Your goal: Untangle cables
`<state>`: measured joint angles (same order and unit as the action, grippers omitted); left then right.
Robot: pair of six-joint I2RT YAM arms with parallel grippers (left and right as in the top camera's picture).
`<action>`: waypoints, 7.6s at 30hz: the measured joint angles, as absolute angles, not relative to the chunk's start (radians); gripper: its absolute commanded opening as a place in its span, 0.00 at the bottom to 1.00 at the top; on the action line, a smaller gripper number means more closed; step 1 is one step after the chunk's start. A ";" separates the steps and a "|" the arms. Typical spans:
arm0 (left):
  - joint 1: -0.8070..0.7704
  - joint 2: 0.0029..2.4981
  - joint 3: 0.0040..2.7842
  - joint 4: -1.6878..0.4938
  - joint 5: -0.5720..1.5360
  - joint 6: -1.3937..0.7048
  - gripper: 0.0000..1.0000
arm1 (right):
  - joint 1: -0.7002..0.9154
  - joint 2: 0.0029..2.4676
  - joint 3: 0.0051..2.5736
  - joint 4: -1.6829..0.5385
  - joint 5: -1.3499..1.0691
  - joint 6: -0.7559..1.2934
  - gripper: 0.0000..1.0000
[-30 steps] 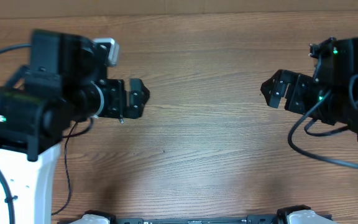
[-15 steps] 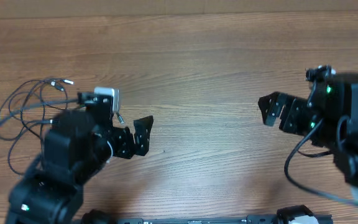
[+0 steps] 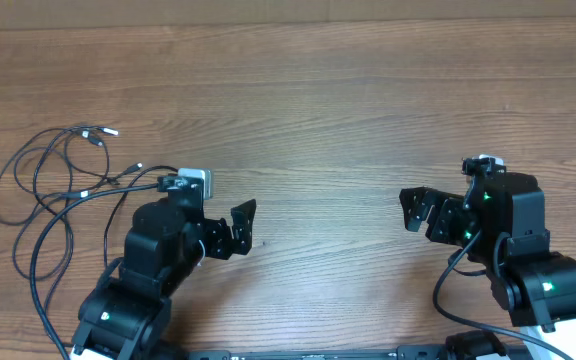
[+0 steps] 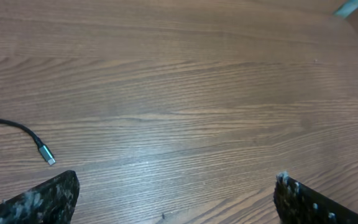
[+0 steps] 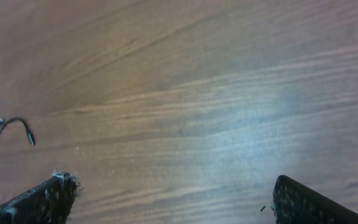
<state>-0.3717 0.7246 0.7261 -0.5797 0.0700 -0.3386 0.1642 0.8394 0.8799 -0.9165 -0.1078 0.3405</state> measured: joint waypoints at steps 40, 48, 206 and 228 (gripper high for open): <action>-0.266 0.651 0.344 -0.620 0.066 -0.339 0.99 | 0.164 0.846 0.878 -0.665 -0.263 0.340 1.00; -0.266 0.481 0.250 -0.787 0.066 -0.339 1.00 | 0.164 0.846 0.878 -0.666 -0.263 0.340 1.00; -0.130 0.014 0.137 0.035 -0.290 -0.333 1.00 | 0.031 0.014 0.019 -0.090 -0.019 0.186 1.00; -0.130 0.011 0.009 -0.053 -0.288 -0.207 0.99 | 0.031 0.014 0.019 -0.090 -0.019 0.186 1.00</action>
